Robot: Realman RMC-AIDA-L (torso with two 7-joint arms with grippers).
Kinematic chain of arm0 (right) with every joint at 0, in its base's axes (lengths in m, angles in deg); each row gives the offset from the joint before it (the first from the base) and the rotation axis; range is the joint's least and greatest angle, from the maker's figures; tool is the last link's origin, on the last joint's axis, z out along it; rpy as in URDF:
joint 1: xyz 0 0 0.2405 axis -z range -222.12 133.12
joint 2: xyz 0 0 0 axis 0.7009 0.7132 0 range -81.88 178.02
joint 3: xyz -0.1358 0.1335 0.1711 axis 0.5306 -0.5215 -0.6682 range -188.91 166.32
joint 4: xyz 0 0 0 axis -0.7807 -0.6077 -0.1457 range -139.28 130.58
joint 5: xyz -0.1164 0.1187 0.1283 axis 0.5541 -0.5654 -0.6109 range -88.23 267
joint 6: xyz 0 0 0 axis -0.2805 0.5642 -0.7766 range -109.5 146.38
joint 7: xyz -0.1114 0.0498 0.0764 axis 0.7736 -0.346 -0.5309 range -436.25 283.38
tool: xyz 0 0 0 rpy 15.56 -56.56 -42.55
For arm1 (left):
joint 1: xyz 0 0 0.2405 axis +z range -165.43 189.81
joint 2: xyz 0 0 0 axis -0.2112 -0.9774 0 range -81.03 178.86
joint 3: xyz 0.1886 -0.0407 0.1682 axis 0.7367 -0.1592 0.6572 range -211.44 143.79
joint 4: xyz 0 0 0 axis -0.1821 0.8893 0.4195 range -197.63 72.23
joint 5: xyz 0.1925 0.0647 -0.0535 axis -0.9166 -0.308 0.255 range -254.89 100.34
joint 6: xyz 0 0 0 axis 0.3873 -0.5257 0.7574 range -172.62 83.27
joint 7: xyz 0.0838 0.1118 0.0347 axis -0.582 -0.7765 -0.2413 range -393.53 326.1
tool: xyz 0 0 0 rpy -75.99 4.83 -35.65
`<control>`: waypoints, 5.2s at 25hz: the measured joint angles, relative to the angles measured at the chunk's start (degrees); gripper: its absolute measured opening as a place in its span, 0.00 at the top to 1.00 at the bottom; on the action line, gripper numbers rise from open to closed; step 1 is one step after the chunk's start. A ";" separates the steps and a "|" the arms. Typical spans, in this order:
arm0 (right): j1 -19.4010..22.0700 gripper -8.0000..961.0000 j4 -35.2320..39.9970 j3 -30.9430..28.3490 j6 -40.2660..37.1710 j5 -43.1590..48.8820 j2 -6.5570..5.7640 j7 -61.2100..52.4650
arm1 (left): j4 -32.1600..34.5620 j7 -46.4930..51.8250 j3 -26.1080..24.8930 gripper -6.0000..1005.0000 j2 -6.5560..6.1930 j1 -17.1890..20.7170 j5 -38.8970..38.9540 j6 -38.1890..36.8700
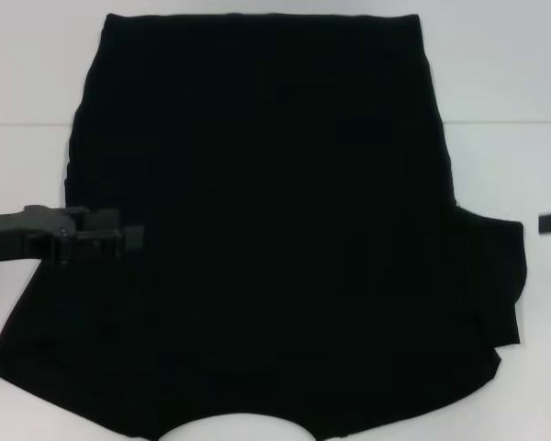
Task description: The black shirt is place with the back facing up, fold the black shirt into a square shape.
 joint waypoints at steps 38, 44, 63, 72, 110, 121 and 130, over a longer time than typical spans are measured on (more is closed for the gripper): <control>-5.05 0.44 -10.42 2.93 7.15 11.94 4.59 -4.84 | 0.69 9.87 1.22 0.36 -0.27 -3.29 -3.92 1.60; -5.17 0.50 -8.93 3.94 6.79 11.83 4.60 -5.86 | 0.69 9.94 0.94 0.36 -0.28 -3.25 -3.90 1.72; -4.15 0.98 -8.07 3.31 5.93 11.60 4.00 -5.46 | 0.69 9.95 0.90 0.36 -0.25 -3.18 -3.79 1.67; -4.08 0.95 -7.17 2.68 4.12 11.56 3.62 -5.17 | 0.69 10.15 0.90 0.36 -0.25 -3.12 -3.71 1.74; -3.01 0.96 -5.49 1.62 7.63 11.46 4.81 -5.59 | 0.80 10.12 0.45 0.36 -0.25 -2.93 -2.46 1.68; -1.91 0.96 -3.00 -4.30 7.44 10.82 2.95 -5.08 | 0.86 10.64 0.37 0.36 -0.25 -2.40 1.61 1.04; -2.88 0.96 -1.97 -3.75 3.57 3.07 2.98 -2.53 | 0.87 10.77 0.22 0.36 -0.30 -2.23 3.05 1.05</control>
